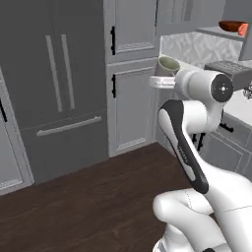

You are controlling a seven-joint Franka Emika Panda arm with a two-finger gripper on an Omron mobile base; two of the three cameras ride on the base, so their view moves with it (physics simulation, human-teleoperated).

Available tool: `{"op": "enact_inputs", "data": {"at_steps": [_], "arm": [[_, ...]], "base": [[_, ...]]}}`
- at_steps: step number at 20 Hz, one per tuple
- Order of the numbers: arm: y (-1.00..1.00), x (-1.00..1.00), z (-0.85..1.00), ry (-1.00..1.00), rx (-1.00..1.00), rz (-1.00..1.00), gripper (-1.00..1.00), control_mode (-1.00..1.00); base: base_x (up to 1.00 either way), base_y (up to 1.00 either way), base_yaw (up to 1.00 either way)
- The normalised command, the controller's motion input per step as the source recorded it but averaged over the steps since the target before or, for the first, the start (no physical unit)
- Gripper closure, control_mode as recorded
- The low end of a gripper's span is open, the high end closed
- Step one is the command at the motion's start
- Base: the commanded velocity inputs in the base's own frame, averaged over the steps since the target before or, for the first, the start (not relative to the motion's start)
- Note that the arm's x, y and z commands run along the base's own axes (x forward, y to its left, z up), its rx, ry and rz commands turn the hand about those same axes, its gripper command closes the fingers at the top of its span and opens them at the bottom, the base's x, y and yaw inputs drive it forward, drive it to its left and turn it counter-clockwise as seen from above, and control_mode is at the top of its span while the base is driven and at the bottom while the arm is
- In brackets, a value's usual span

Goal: Gather all objects into one cabinet and sort the glasses and bowls to opposite sides.

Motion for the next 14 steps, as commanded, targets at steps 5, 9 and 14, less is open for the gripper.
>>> {"op": "enact_inputs", "data": {"at_steps": [5, 9, 14], "arm": [[0.0, 0.0, 0.0, 0.0, 0.0, 0.0, 1.0, 1.0], [0.0, 0.0, 0.0, 0.0, 0.0, 0.0, 1.0, 1.0], [0.0, 0.0, 0.0, 0.0, 0.0, 0.0, 1.0, 1.0]], "base": [[0.03, 0.01, -0.86], [0.1, 0.15, -0.76], [0.37, 0.66, -0.6]]}}
